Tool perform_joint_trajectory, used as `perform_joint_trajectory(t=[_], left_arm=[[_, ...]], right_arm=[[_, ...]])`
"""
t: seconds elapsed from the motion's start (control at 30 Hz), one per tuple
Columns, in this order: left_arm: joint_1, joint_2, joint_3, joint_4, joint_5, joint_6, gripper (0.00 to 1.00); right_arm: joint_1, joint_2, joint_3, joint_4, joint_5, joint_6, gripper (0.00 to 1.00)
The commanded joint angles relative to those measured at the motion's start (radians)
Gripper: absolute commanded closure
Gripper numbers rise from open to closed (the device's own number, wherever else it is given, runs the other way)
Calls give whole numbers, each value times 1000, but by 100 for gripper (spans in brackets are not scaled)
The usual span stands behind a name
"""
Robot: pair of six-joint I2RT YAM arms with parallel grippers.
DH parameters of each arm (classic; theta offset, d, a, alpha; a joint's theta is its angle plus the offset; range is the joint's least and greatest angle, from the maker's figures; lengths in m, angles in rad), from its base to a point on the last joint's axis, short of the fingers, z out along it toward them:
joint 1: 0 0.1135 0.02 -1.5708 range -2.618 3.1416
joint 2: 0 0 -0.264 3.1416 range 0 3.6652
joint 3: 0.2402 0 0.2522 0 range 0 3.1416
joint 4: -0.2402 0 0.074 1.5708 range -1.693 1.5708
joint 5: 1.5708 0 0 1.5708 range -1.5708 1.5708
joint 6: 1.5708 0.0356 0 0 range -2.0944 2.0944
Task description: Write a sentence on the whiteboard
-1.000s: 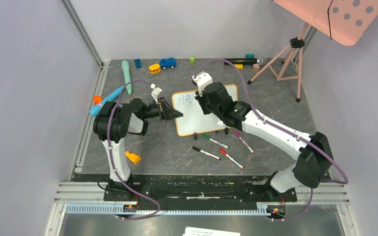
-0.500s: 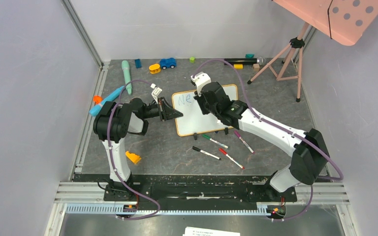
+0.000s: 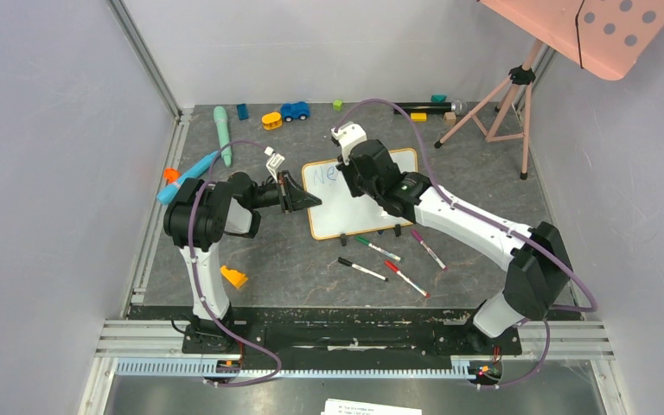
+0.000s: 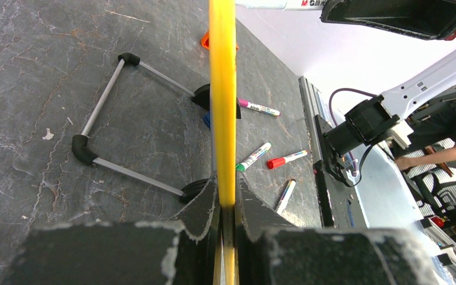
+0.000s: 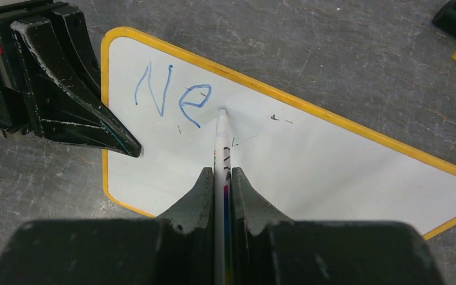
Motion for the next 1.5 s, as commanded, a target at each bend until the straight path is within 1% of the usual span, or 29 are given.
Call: perform_joint_trajectory(t=[0.0, 0.33, 0.77, 0.93, 1.13, 1.3, 1.47], left_arm=[[-12, -13, 19, 83, 25, 52, 98], [-12, -16, 13, 82, 19, 54, 98], [-12, -14, 16, 82, 20, 53, 98], [-12, -17, 13, 82, 17, 56, 98], [-12, -19, 10, 83, 17, 57, 98], [-12, -20, 11, 82, 17, 57, 98], [-12, -21, 10, 82, 20, 60, 98]], right_arm=[[-5, 14, 50, 33, -4, -5, 100], [-5, 27, 50, 10, -2, 2, 100], [-6, -24, -44, 7, -4, 23, 100], [-6, -34, -56, 4, 2, 24, 100], [-8, -19, -29, -2, 31, 19, 100], [-16, 13, 27, -16, 49, 19, 100], [-22, 32, 58, -20, 45, 15, 100]])
